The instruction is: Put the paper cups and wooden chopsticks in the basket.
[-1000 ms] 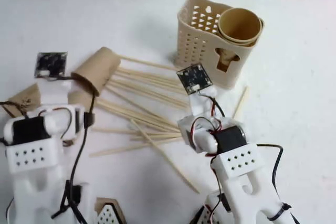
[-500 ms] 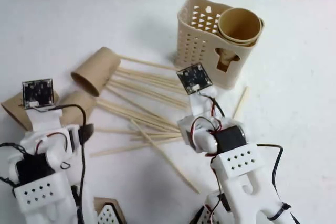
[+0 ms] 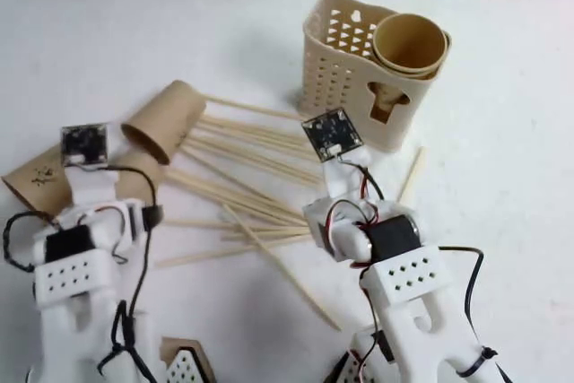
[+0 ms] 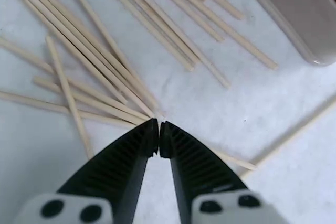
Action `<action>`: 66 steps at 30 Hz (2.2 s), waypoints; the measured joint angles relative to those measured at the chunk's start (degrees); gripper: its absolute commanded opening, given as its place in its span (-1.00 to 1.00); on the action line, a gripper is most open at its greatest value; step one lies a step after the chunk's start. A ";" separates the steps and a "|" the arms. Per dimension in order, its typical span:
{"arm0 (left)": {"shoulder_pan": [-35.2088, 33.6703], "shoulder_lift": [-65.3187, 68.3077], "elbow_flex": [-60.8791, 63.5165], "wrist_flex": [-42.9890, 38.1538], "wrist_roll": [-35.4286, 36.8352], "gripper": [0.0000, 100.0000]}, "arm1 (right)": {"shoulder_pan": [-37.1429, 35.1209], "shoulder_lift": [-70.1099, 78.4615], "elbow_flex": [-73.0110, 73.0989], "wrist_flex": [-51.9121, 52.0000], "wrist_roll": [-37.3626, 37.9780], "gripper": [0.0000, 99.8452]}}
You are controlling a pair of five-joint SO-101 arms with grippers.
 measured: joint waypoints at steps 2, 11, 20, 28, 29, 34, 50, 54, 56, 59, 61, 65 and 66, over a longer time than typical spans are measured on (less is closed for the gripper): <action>2.55 0.88 0.09 -0.97 0.00 -0.68 | 0.00 0.00 0.00 0.00 0.00 -0.95; 9.41 -5.98 0.09 0.26 0.00 -0.96 | 0.00 0.00 0.00 0.00 0.00 -0.95; 12.40 -27.34 0.09 9.93 0.00 -0.96 | 0.00 0.00 0.00 0.00 0.00 -0.96; 12.75 -33.49 -12.66 20.31 0.00 -0.96 | 0.00 0.00 0.00 0.00 0.00 -0.96; 12.75 -33.14 -15.03 21.19 0.00 -0.96 | 0.00 0.00 0.09 0.00 0.00 -0.96; 15.21 -23.47 -27.96 26.64 -1.93 -0.96 | 0.00 0.00 1.85 0.00 3.69 -0.96; 37.71 21.27 -81.93 41.58 -9.14 -0.96 | -6.77 0.00 9.93 -4.75 17.76 -0.96; 42.02 32.79 -95.21 43.69 -9.23 -0.96 | -6.77 0.00 9.93 -4.75 17.76 -0.96; 44.04 38.33 -101.27 44.04 -9.23 -0.96 | -6.77 0.00 9.93 -4.75 17.76 -0.96; 46.86 46.33 -110.77 44.04 -9.41 -0.96 | -6.77 0.00 9.93 -4.75 17.76 -0.96; 48.79 51.25 -116.40 44.04 -10.55 -0.96 | -6.77 0.00 9.93 -4.75 17.76 -0.96; 52.48 59.08 -125.45 44.04 -11.69 -0.96 | -6.77 0.00 11.60 -7.47 17.76 -0.96; 53.19 60.92 -127.47 44.04 -11.78 -0.96 | -6.77 0.00 12.66 -8.70 17.76 -0.96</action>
